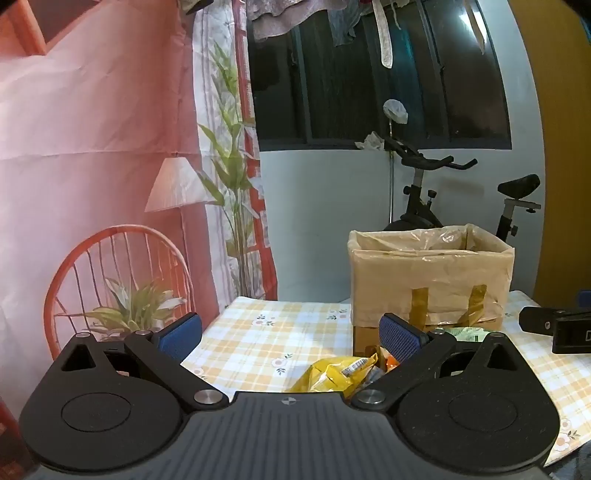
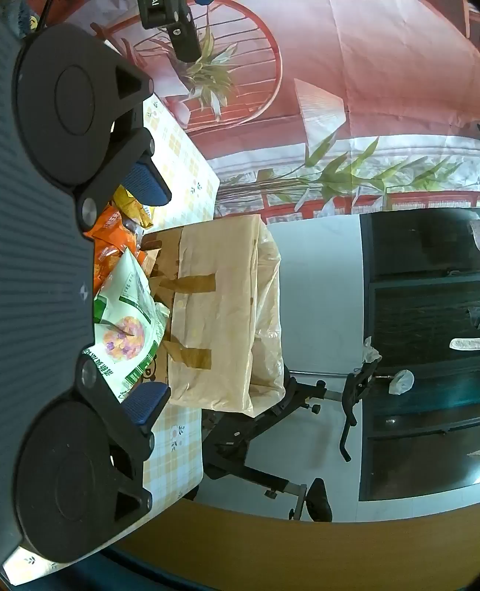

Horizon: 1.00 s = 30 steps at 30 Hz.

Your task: Organize snacks

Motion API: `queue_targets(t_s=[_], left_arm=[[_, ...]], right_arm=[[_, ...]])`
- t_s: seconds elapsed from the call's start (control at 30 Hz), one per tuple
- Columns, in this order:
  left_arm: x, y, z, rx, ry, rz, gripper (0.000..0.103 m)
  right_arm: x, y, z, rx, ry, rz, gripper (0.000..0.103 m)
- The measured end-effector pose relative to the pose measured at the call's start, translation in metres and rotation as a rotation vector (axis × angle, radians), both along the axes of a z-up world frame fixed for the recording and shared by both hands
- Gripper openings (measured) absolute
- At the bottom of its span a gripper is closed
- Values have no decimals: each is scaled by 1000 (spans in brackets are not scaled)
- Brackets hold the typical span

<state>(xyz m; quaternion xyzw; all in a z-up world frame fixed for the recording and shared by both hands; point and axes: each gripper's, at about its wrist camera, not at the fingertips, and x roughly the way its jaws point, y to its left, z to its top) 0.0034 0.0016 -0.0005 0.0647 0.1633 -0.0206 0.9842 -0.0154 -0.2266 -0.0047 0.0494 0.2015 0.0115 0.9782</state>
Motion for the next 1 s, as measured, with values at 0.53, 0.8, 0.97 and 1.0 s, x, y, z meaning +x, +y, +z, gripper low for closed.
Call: queue_targets(t_s=[0.53, 0.8, 0.97, 1.0], left_arm=[[-6, -1, 1, 10, -46, 6, 103], [-6, -2, 1, 10, -48, 7, 103], [-6, -1, 2, 9, -48, 7, 103], [-6, -1, 2, 9, -48, 7, 103]], right_arm=[[-1, 2, -1, 12, 4, 4, 103], [-2, 2, -3, 11, 1, 7, 103], [-1, 2, -2, 12, 1, 7, 103], [-1, 2, -2, 12, 1, 7, 103]])
